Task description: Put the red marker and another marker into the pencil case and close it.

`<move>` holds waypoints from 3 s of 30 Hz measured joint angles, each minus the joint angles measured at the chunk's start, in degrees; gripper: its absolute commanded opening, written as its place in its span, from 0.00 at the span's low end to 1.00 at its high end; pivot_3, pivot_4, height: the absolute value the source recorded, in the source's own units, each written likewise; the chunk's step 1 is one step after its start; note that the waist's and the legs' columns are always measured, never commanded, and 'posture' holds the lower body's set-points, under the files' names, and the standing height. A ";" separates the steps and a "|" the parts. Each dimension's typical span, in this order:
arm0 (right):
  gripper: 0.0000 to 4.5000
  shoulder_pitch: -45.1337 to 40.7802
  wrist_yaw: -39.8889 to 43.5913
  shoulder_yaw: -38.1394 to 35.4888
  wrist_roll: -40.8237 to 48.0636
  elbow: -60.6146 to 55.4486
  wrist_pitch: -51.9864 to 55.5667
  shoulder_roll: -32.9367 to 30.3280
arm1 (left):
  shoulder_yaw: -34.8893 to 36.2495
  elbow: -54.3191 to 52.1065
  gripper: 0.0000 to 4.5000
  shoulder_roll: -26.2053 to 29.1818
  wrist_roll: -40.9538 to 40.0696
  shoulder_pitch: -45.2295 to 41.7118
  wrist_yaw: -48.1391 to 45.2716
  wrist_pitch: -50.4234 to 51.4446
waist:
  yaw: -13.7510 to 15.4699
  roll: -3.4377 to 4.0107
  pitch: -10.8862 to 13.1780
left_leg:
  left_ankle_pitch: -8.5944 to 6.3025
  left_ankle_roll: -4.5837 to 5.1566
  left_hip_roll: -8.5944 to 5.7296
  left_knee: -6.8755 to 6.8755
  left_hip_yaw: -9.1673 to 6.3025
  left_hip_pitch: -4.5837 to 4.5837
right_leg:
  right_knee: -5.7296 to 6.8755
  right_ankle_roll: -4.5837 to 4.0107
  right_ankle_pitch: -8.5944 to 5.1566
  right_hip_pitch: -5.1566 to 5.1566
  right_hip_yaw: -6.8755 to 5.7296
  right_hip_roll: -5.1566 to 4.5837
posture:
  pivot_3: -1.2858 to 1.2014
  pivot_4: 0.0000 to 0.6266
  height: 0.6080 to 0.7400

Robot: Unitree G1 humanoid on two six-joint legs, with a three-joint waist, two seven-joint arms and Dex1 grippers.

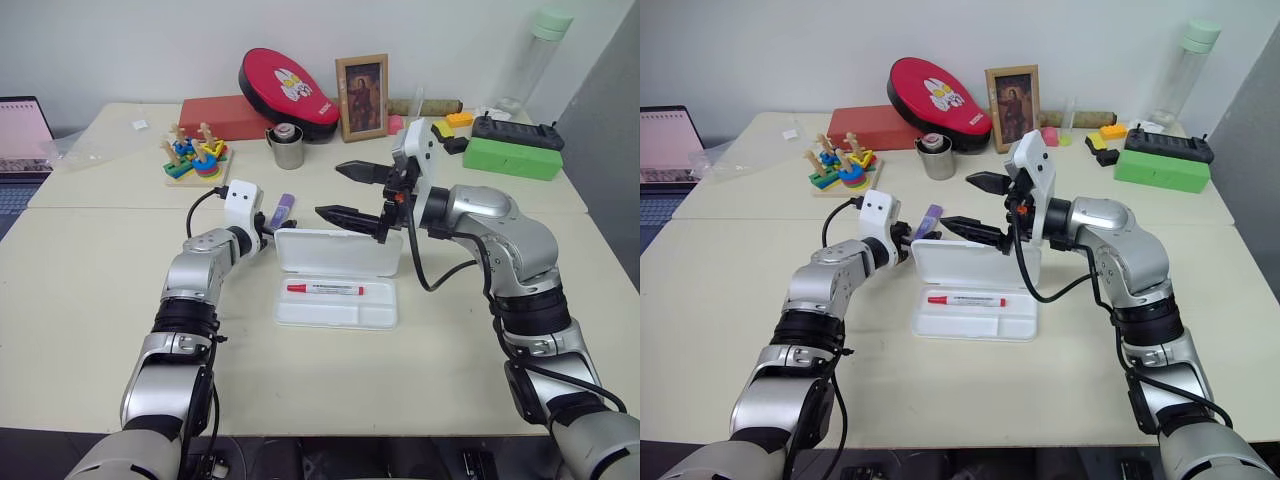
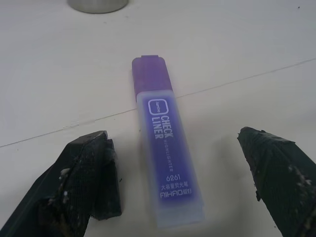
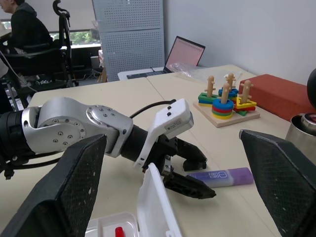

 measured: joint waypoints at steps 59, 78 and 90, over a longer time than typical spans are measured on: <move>1.00 -0.12 -0.68 -1.57 0.32 -0.11 -0.69 -2.28 | 3.62 -5.04 0.27 2.40 0.75 1.69 -0.04 -1.05 | -1.39 0.00 0.00 | 0.02 -0.03 0.00 0.00 0.00 0.00 | 0.13 0.00 0.00 -0.06 0.04 0.00 | 0.52 0.24 1.00; 1.00 9.03 9.48 -11.20 13.58 -13.24 7.26 -20.35 | -3.15 -50.79 0.27 33.60 -15.86 10.92 -42.41 5.52 | -1.16 0.02 0.05 | -0.07 0.14 0.00 -0.01 0.02 -0.12 | -0.05 0.01 -0.01 -0.06 0.03 0.00 | 0.52 0.24 1.00; 1.00 17.90 8.36 -2.86 7.42 -19.39 6.90 -23.89 | -20.22 -37.35 0.27 33.10 -0.38 9.31 -50.80 -8.75 | -0.63 0.03 0.06 | -0.07 0.14 0.00 0.03 0.02 -0.17 | -0.07 0.01 -0.02 -0.10 0.02 0.00 | 0.52 0.24 1.00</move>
